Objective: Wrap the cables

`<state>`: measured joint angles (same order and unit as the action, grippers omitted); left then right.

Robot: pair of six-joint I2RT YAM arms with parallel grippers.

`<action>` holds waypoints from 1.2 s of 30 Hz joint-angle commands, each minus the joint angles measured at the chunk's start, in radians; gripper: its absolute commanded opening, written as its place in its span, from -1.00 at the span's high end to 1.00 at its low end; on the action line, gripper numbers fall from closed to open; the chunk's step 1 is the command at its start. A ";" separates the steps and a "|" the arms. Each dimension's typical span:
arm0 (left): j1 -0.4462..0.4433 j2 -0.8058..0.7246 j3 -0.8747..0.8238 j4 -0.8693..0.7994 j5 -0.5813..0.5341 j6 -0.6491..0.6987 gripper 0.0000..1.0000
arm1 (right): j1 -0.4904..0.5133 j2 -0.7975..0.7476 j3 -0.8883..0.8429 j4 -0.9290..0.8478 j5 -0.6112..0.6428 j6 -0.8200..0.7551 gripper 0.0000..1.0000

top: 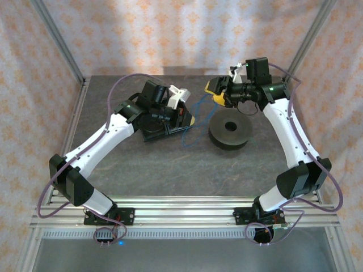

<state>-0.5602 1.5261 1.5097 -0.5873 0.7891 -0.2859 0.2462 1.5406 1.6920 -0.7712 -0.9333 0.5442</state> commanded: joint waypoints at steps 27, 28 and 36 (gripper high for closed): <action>-0.009 -0.308 -0.237 0.084 -0.263 -0.001 1.00 | -0.199 -0.189 -0.241 0.027 0.372 0.022 1.00; -0.009 -0.344 -0.266 0.118 -0.296 -0.016 1.00 | -0.221 -0.209 -0.275 0.053 0.375 0.045 1.00; 0.024 -0.582 -0.437 0.363 -0.576 -0.092 1.00 | -0.311 -0.268 -0.446 0.175 0.336 0.168 1.00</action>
<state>-0.5575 0.9867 1.0935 -0.3538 0.3805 -0.3511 -0.0372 1.2911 1.2751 -0.6689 -0.6270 0.6556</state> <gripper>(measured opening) 0.050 0.044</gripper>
